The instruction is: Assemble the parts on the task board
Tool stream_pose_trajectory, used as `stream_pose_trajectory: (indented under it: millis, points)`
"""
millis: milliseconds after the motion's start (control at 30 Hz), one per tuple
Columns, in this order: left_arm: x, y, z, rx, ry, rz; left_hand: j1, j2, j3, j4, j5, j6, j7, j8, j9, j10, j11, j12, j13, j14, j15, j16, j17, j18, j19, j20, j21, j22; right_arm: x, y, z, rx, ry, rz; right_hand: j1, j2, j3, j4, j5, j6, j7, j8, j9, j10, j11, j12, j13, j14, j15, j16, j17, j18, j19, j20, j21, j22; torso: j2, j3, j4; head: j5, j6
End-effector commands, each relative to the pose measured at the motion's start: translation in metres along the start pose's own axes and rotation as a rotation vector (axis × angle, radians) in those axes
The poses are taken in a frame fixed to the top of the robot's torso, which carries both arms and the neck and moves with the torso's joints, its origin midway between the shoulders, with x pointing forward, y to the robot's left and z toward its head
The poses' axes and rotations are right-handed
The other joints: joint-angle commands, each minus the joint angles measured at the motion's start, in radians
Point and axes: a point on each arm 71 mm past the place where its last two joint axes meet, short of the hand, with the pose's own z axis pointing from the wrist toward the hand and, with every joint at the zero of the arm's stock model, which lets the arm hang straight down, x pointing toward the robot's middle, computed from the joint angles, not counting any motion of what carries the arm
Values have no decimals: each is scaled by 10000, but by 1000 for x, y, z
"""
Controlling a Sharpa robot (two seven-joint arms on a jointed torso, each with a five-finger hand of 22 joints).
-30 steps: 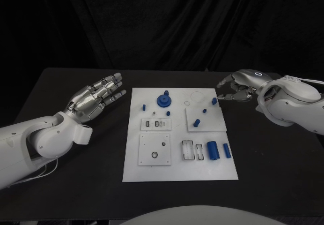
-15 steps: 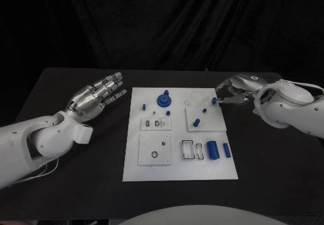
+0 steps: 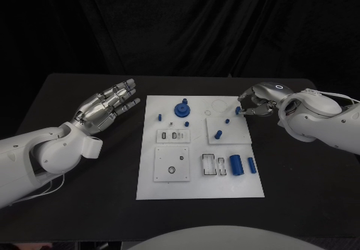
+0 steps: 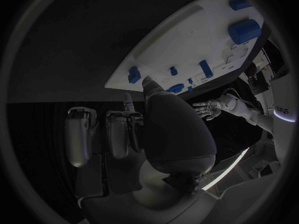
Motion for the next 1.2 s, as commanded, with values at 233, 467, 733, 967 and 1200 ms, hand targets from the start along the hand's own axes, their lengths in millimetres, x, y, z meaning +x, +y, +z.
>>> stream_pose_trajectory:
  millis: [233,467,733,967,1200]
  points:
    - [1,0,-1,92,117,-134,-104,12,44,14,-68,15,23,21,2,47,52,41,8,28,72,25,6,106,-5,81,33,13,9,-2,1,210,-106,-89,65,-23,24,52,-20,-44,7,-9,3,1076,-23,26,2634,1037,-35,29,2635,1,524,-63,-92,2315,9,-11,-7,28,-100]
    - [1,0,-1,64,128,-143,-104,12,44,14,-68,15,23,21,2,47,52,41,8,28,72,25,6,106,-5,81,33,13,14,-2,1,169,-153,-67,294,25,66,9,609,175,37,100,99,1076,-2,26,2634,1037,-23,29,2635,10,510,-52,-136,2303,12,-12,-7,49,-98]
    - [0,0,-1,35,132,-148,-104,12,44,14,-68,15,23,21,2,47,52,41,8,28,72,25,6,106,-5,81,33,13,17,-3,4,145,-200,-84,439,47,103,-56,1007,173,40,90,134,1069,-2,21,2628,1037,-20,29,2635,41,443,-51,-260,2262,8,-11,-12,77,-104]
    - [0,0,-2,17,130,-154,-104,12,44,14,-68,15,23,21,2,47,52,41,8,28,72,25,6,106,-5,81,33,13,19,-2,6,105,-262,-84,470,61,115,-69,1042,181,46,93,143,1042,2,-2,2603,1011,-18,-48,2576,66,388,-50,-358,2229,7,0,-2,87,-145]
    - [0,1,-1,8,143,-168,-99,17,69,16,-53,11,30,21,1,44,56,40,7,27,77,25,6,105,-5,85,33,13,20,-2,7,71,-324,-80,525,107,145,-91,1095,230,51,117,170,1015,7,-25,2578,972,-14,-166,2485,84,344,-46,-438,2202,2,-1,4,96,-209]
